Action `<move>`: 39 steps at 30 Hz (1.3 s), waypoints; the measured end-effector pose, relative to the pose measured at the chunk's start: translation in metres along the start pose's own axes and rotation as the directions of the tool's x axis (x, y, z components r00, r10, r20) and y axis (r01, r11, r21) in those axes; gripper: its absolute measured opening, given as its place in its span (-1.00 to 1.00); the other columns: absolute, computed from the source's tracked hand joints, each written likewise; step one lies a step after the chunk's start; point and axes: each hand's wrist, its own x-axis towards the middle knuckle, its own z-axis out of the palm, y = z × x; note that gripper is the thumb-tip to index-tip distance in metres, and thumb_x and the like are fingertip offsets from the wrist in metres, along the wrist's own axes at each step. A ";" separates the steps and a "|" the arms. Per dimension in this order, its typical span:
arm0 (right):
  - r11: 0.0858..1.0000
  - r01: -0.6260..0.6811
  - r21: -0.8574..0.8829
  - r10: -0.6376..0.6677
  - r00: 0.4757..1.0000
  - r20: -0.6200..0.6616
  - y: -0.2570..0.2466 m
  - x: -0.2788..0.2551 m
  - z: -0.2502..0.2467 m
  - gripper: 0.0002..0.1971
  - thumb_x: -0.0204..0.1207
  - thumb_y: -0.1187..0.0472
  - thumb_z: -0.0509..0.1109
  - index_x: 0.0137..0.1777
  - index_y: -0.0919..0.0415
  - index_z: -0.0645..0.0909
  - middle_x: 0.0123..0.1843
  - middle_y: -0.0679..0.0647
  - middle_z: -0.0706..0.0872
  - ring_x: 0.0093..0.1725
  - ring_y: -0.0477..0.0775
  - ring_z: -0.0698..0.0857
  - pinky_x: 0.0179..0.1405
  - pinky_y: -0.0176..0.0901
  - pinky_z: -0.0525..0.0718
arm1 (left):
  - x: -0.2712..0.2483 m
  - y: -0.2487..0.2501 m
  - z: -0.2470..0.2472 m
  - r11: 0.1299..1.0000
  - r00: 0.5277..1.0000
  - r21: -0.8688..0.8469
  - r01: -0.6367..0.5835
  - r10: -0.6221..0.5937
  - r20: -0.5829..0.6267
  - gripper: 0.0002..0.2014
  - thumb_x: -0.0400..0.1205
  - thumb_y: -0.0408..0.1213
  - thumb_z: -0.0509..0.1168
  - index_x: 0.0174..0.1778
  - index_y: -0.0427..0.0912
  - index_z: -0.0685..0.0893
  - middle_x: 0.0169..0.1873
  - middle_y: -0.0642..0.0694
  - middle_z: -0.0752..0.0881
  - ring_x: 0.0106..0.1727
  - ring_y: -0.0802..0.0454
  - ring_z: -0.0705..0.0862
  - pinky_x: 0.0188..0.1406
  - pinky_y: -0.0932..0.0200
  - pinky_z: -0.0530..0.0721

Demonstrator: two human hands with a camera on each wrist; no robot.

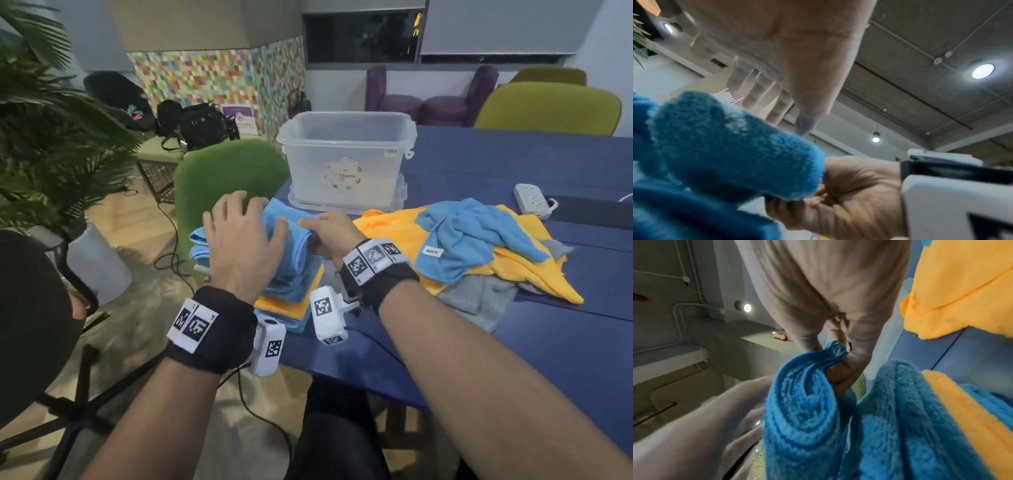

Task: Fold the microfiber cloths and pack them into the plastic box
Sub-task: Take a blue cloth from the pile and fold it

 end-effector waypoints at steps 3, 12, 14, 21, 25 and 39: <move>0.951 -0.003 -0.309 0.015 0.999 0.035 0.012 0.017 -0.007 -0.84 0.64 0.23 0.47 0.11 0.31 0.71 -0.06 0.23 0.74 -0.05 0.18 0.75 0.06 0.05 0.75 | 0.006 -0.010 0.020 0.988 0.960 0.149 0.027 -0.067 0.273 -0.46 0.74 0.30 0.02 0.61 0.22 0.46 0.74 -0.19 0.25 0.77 -0.38 0.05 0.61 -0.63 -0.19; 0.732 0.077 -0.677 -0.225 0.965 -0.134 0.048 0.015 -0.002 -0.70 0.57 -0.05 0.40 0.20 0.07 0.68 0.14 0.12 0.77 0.14 0.17 0.71 0.16 0.09 0.69 | -0.015 -0.020 0.058 0.973 0.888 0.224 0.049 -0.145 0.436 -0.39 0.73 0.37 -0.11 0.73 0.35 0.20 0.77 -0.12 0.17 0.75 -0.38 0.11 0.62 -0.62 -0.07; 0.740 0.061 -0.670 -0.202 0.970 -0.134 0.056 0.015 0.000 -0.64 0.58 -0.14 0.33 0.28 0.00 0.64 0.19 0.14 0.73 0.18 0.20 0.70 0.20 0.12 0.68 | -0.019 -0.019 0.064 0.967 0.894 0.247 0.065 -0.167 0.416 -0.39 0.73 0.36 -0.13 0.74 0.37 0.16 0.78 -0.14 0.15 0.75 -0.39 0.10 0.62 -0.61 -0.08; 0.961 -0.050 -0.274 0.019 0.993 -0.116 0.088 -0.010 0.007 -0.08 0.22 -0.59 0.27 0.58 -0.19 0.35 0.39 -0.01 0.70 0.30 0.10 0.72 0.34 0.17 0.69 | -0.016 -0.022 0.069 0.967 0.913 0.244 0.076 -0.166 0.373 -0.39 0.74 0.34 -0.13 0.74 0.32 0.18 0.76 -0.17 0.16 0.73 -0.39 0.13 0.61 -0.61 -0.06; 0.973 -0.144 -0.178 0.129 0.987 -0.095 0.108 -0.011 0.019 0.07 -0.05 -0.79 0.32 0.53 -0.44 0.27 0.37 -0.04 0.71 0.27 0.14 0.75 0.27 0.30 0.72 | -0.018 -0.026 0.069 0.972 0.914 0.230 0.049 -0.136 0.381 -0.42 0.77 0.22 -0.25 0.73 0.25 0.22 0.78 -0.28 0.11 0.69 -0.44 0.18 0.55 -0.66 0.09; 0.976 -0.208 -0.071 0.206 0.978 -0.035 0.077 -0.038 0.023 0.06 0.10 -0.57 0.28 0.67 -0.41 0.08 0.51 -0.07 0.59 0.38 0.23 0.65 0.13 0.46 0.72 | 0.017 -0.108 0.024 0.695 0.774 -0.345 0.631 -0.593 0.221 -0.10 0.36 0.47 0.37 0.58 0.09 0.50 0.51 -0.23 0.58 0.54 -0.22 0.53 0.57 -0.27 0.47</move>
